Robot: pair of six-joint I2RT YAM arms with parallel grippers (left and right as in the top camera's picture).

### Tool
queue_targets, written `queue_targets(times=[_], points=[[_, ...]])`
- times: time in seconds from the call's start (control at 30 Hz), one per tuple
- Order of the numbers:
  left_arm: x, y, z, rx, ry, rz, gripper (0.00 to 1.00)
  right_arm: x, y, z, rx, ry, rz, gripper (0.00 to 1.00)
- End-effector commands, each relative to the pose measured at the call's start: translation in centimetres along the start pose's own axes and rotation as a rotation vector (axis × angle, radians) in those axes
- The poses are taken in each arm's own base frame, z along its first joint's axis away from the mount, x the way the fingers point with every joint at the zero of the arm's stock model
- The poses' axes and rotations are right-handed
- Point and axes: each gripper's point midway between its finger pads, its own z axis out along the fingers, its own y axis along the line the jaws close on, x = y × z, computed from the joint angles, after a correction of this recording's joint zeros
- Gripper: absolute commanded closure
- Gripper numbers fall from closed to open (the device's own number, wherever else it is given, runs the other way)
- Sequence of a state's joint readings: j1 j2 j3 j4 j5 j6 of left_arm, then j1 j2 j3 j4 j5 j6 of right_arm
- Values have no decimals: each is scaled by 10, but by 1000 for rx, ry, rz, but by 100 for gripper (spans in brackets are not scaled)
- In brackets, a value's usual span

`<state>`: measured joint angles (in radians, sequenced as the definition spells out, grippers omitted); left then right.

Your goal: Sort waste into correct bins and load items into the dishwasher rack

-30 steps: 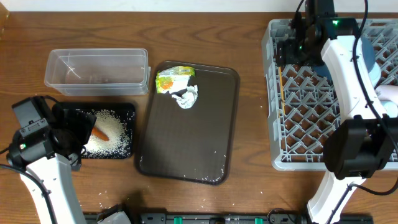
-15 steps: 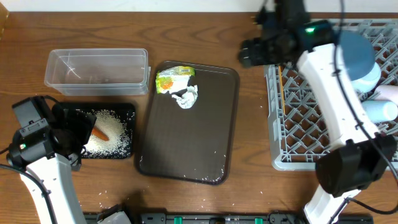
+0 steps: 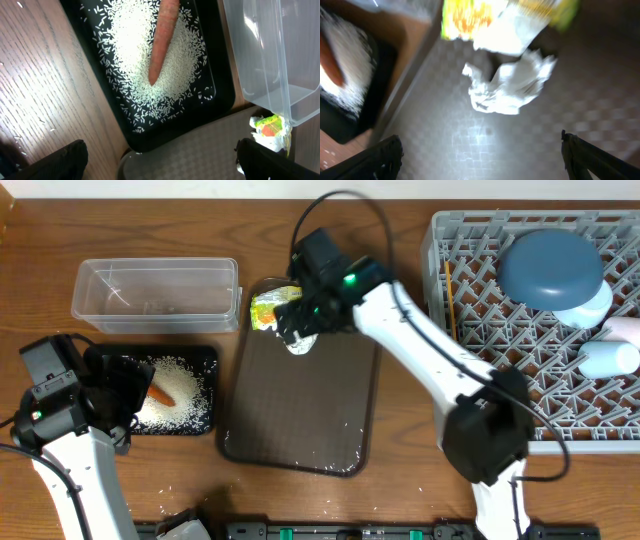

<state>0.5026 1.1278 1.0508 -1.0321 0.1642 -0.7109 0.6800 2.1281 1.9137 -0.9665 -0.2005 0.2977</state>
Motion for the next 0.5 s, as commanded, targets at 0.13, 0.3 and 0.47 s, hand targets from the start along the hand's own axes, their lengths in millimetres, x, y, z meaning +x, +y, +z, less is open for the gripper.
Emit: queue_targets(times=[0.13,0.3,0.47], points=[[-6,-1,-5,-2,-23,-11,3,14,22,5,-41,42,-16,1],[-6,-1,-5,-2,-24,-11,3,26,37,2,-144,106,-5,1],[-6,-1,-5,-2,-24,-11,3,28,43,0,-188,122,-10,1]])
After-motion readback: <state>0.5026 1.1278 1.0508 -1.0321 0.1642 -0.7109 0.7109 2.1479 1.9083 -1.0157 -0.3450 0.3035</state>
